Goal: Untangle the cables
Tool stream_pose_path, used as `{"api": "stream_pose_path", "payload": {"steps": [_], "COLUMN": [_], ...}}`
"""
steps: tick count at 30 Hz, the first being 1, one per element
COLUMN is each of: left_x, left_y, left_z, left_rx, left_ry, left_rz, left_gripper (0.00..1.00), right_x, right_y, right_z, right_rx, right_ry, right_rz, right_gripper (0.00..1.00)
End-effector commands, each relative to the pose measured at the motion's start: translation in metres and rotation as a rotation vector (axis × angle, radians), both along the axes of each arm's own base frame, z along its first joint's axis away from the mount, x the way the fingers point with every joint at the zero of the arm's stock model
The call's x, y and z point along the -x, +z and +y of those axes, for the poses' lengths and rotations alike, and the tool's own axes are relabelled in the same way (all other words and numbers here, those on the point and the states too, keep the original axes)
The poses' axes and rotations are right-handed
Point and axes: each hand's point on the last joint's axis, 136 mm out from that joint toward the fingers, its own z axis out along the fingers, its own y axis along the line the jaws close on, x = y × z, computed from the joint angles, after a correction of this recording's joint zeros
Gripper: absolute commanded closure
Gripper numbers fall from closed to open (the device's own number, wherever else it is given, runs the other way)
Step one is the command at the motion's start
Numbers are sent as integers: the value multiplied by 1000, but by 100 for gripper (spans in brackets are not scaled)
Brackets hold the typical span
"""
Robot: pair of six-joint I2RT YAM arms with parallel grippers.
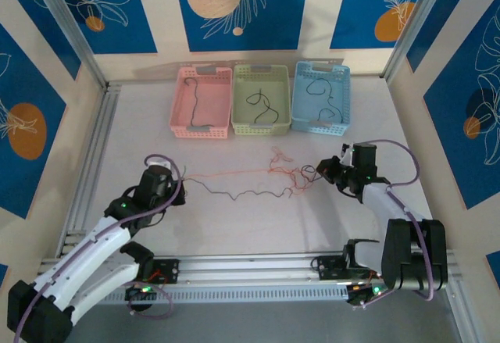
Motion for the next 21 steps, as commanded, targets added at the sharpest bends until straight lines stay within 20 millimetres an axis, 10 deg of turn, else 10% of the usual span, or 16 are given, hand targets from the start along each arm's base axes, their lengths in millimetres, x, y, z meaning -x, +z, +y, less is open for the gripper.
{"api": "stream_pose_path", "payload": {"steps": [1,9,15,21], "left_x": [-1,-4,-3,-2], "left_y": [-5,-12,-12,-12], "left_z": [-20,-50,-49,-48], "left_rx": [79,136,129,122], "left_ry": [-69,-180,-178,-184], "left_rz": [29,111,117,119], "left_gripper": [100,98,97,96], "right_x": [-5,1,1,3], "right_y": [21,32,27,27], "right_z": [24,70,65,60], "right_rx": [-4,-9,21,59], "right_ry": [103,295,274,266], "right_rz": [-69,-122,-87,-62], "right_gripper": [98,98,97,68]}}
